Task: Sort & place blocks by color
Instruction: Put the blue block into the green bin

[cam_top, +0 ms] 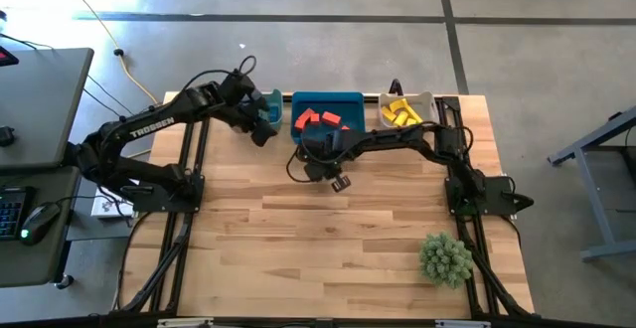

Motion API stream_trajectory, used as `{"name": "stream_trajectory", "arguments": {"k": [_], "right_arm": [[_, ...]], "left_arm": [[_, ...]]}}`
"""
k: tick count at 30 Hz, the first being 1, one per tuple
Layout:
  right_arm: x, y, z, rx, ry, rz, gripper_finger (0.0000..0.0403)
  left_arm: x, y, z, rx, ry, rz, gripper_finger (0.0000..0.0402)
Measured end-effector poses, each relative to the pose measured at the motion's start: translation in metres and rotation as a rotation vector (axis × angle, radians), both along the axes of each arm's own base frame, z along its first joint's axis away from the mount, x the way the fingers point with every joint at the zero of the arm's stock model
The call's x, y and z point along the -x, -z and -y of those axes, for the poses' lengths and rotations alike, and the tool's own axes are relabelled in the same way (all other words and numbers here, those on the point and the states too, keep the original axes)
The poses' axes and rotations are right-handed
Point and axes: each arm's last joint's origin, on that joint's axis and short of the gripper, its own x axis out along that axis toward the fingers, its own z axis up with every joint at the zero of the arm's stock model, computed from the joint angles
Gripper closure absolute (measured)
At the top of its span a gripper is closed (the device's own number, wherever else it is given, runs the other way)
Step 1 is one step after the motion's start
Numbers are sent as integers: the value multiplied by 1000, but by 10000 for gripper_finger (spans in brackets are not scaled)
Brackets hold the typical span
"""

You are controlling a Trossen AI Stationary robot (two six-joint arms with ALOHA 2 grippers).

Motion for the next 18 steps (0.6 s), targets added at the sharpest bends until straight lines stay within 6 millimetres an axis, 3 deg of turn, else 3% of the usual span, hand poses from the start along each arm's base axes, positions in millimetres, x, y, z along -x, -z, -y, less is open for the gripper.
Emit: {"name": "stream_trajectory", "arguments": {"k": [7,18], "right_arm": [[-3,-27,26,123,83,128,330],[-21,-100,74,282,231,430,330]], "left_arm": [[11,-3,-19,9,-140,51,192],[17,3,-41,44,-277,93,192]]}}
